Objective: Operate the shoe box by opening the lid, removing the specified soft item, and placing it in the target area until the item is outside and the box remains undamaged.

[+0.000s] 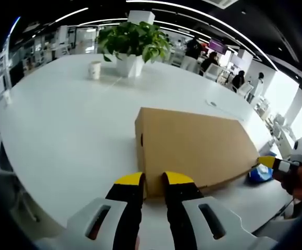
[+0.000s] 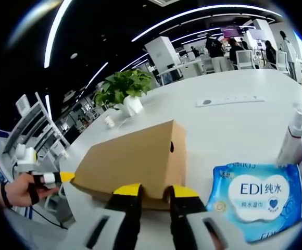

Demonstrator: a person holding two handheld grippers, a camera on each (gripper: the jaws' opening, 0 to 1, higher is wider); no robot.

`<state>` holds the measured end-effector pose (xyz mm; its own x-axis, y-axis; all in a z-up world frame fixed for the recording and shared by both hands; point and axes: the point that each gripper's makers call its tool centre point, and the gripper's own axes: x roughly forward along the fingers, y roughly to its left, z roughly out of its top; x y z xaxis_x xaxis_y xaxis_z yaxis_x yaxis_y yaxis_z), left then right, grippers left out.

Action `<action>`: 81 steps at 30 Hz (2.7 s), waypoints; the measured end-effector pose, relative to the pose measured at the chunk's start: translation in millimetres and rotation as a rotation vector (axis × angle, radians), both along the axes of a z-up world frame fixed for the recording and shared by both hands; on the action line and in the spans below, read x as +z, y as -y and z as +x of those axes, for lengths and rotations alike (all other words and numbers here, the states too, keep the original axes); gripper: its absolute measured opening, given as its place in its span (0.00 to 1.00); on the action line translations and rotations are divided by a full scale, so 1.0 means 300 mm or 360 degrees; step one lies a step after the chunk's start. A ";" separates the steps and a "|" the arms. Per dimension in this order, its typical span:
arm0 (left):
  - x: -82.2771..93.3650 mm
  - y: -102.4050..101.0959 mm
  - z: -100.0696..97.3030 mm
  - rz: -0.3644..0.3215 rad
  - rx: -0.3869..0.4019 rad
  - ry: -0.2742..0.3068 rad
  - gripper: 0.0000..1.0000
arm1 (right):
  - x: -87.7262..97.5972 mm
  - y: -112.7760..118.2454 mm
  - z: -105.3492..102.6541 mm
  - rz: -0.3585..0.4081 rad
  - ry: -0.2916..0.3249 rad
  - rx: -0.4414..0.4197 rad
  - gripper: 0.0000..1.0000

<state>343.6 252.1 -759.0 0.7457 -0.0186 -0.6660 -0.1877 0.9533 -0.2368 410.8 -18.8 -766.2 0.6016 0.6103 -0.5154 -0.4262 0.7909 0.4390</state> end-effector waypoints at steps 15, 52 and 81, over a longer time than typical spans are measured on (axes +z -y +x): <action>0.020 0.087 0.071 0.0023 -0.0157 -0.0008 0.14 | 0.000 0.081 -0.024 -0.0025 -0.0007 -0.0089 0.18; 0.010 0.108 0.109 -0.0001 -0.0302 -0.0032 0.34 | 0.032 0.170 -0.032 -0.0037 0.0012 -0.0112 0.27; 0.118 0.259 -0.051 0.0056 -0.0573 0.0057 0.44 | 0.132 0.861 -0.288 -0.0292 0.0166 -0.0325 0.52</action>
